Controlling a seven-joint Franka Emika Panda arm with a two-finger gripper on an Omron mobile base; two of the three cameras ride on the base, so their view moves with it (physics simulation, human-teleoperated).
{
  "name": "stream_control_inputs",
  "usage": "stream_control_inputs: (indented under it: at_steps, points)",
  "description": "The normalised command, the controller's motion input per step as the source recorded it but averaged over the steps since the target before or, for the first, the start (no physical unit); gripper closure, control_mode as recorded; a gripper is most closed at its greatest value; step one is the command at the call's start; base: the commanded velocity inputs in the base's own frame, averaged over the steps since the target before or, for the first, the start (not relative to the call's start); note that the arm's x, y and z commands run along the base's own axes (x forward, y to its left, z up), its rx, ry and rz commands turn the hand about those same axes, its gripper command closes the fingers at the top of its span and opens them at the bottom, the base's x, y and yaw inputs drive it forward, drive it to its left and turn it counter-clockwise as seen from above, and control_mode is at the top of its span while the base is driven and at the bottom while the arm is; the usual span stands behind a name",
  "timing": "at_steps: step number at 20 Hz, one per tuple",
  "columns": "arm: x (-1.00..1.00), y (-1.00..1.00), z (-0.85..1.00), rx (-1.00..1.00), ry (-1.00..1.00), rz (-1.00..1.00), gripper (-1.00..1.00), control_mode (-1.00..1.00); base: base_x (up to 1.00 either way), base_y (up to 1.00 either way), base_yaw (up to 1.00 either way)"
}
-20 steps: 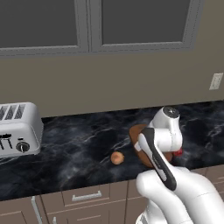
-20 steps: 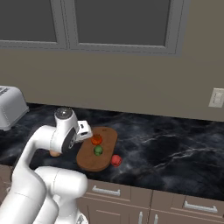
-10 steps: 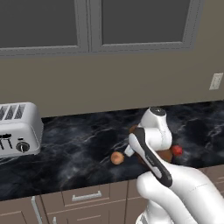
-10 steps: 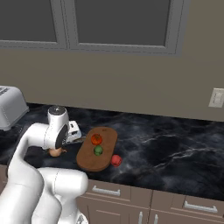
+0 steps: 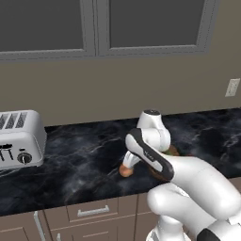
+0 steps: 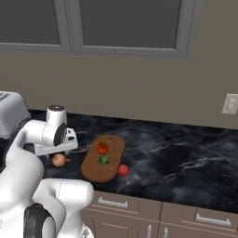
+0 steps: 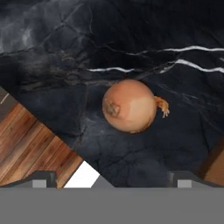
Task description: Place the avocado, onion, tomato, and bell pepper on the cutting board.
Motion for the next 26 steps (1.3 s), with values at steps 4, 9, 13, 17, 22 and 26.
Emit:
stream_control_inputs:
  at_steps: [4,9,13,17,22,26]
  points:
    - [0.02,0.18,0.0,-0.11,0.02,0.07,-1.0,-1.0,0.0,0.0,0.0]
    - [0.06,0.14,0.0,-0.17,-0.02,0.07,-1.0,-1.0,0.0,0.0,0.0]
    - [0.0,0.05,-0.04,-0.16,-0.04,0.09,-1.0,-1.0,0.0,0.0,0.0]
    - [0.03,0.0,-0.07,-0.08,-0.01,0.11,-1.0,-1.0,0.0,0.0,0.0]
    - [0.12,0.0,-0.1,-0.01,0.0,0.12,-1.0,-1.0,0.0,0.0,0.0]
    - [0.08,0.0,-0.09,0.0,0.0,0.14,-1.0,-1.0,0.0,0.0,0.0]
